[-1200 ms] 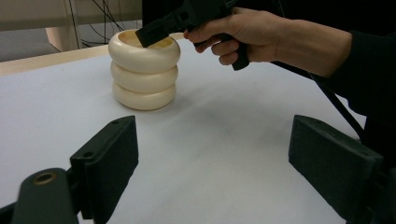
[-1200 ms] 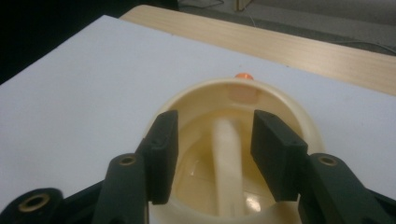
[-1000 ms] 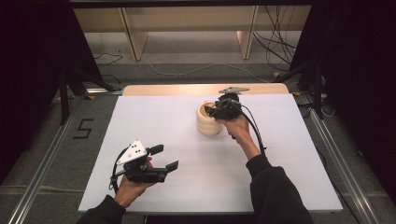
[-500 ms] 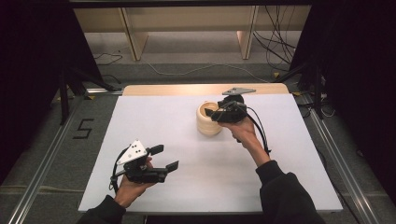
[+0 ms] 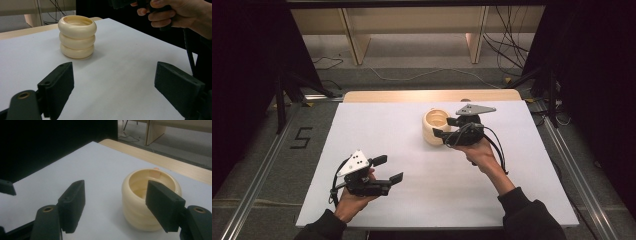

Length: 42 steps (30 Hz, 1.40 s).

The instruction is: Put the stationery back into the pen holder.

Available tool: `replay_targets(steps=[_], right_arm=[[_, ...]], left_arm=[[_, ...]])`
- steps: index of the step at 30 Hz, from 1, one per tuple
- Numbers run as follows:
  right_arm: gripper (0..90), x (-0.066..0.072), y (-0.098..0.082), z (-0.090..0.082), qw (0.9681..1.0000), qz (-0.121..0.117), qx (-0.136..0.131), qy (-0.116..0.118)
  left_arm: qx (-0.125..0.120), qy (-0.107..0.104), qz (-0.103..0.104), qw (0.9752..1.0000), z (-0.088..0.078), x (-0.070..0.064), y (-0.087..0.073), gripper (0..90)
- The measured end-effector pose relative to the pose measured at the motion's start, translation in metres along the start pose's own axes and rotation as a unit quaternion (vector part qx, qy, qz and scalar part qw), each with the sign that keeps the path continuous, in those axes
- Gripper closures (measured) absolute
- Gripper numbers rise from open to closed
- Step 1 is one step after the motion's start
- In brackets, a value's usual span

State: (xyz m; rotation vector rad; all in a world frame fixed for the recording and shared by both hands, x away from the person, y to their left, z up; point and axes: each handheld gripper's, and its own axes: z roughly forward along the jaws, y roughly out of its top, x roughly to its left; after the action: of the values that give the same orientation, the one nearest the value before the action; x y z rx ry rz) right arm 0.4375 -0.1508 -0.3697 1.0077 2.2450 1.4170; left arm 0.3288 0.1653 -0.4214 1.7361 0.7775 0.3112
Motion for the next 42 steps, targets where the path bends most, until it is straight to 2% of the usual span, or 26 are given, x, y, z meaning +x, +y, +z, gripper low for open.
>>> replay_targets(steps=[13, 22, 30, 42], right_arm=[[31.4, 0.005, -0.027, -0.028, 0.9997, 0.010, -0.016, 0.012], [30.8, 0.004, -0.049, -0.045, 0.9998, 0.015, -0.008, 0.010], [30.4, 0.003, -0.062, -0.054, 0.9997, 0.021, -0.010, 0.010], [29.3, 0.011, -0.077, -0.066, 0.9997, 0.010, -0.019, 0.014]], left_arm=[[0.004, 0.000, 0.002, 1.0000, 0.001, 0.000, -0.001, 15.5], [0.008, -0.004, 0.001, 1.0000, 0.001, -0.001, -0.001, 15.5], [0.012, -0.006, 0.002, 0.9999, 0.002, -0.001, -0.001, 15.5], [0.016, -0.009, 0.003, 0.9998, 0.003, -0.002, -0.001, 15.5]])
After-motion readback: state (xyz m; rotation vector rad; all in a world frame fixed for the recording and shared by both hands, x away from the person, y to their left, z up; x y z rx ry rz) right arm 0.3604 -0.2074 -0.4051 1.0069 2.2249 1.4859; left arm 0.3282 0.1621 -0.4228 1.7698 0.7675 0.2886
